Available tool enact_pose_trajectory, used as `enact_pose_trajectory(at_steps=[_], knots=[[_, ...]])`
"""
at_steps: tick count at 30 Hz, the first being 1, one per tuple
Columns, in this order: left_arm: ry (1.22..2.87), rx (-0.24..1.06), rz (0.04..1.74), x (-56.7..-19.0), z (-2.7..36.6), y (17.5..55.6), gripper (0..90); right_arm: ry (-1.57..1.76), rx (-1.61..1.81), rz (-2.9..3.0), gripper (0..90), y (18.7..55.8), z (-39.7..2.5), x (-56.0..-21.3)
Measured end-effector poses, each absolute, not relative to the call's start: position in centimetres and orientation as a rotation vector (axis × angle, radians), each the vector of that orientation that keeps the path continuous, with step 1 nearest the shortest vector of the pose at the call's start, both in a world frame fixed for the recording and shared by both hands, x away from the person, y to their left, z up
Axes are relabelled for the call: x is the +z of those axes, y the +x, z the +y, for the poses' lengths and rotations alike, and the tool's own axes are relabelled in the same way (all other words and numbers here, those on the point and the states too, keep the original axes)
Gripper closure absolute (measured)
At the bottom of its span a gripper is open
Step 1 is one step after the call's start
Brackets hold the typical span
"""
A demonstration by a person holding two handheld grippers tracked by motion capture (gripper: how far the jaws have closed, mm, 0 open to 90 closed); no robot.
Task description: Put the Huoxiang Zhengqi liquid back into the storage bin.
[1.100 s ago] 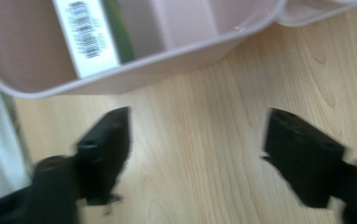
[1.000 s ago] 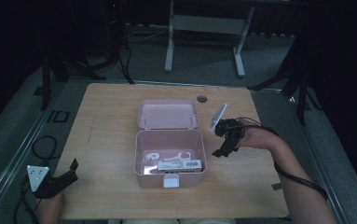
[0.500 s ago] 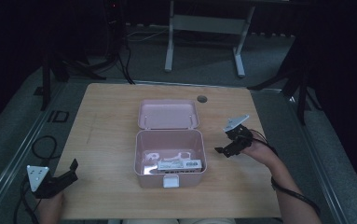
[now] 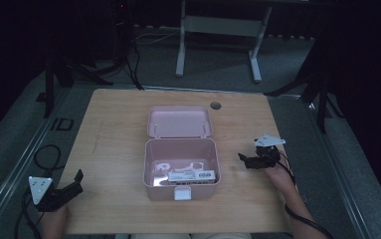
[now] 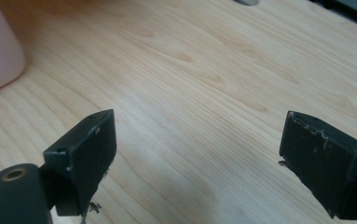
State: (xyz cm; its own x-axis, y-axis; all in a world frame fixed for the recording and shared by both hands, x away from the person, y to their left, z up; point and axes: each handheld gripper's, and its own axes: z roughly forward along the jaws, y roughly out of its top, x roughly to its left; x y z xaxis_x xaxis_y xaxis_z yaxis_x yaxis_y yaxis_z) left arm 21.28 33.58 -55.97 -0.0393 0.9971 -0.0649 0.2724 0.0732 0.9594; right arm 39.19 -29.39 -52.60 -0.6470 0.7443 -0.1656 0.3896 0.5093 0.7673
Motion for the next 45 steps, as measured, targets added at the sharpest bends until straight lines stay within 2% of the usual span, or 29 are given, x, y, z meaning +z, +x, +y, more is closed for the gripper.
enact_pose_trajectory(at_steps=[9, 21, 45], knots=[[1.344, 1.037, 1.465, -56.0, 33.6, 21.3, 1.6, 1.106, 1.103, 2.075, 10.9, 37.6, -32.3, -53.8], [1.342, 1.036, 1.466, -56.0, 33.6, 21.3, 1.6, 1.311, 1.105, 1.821, 10.9, 35.9, -35.5, -54.5], [1.323, 1.032, 1.462, -56.0, 33.7, 21.1, 1.6, 1.513, 1.182, 1.755, 10.9, 35.9, -38.0, -54.8]])
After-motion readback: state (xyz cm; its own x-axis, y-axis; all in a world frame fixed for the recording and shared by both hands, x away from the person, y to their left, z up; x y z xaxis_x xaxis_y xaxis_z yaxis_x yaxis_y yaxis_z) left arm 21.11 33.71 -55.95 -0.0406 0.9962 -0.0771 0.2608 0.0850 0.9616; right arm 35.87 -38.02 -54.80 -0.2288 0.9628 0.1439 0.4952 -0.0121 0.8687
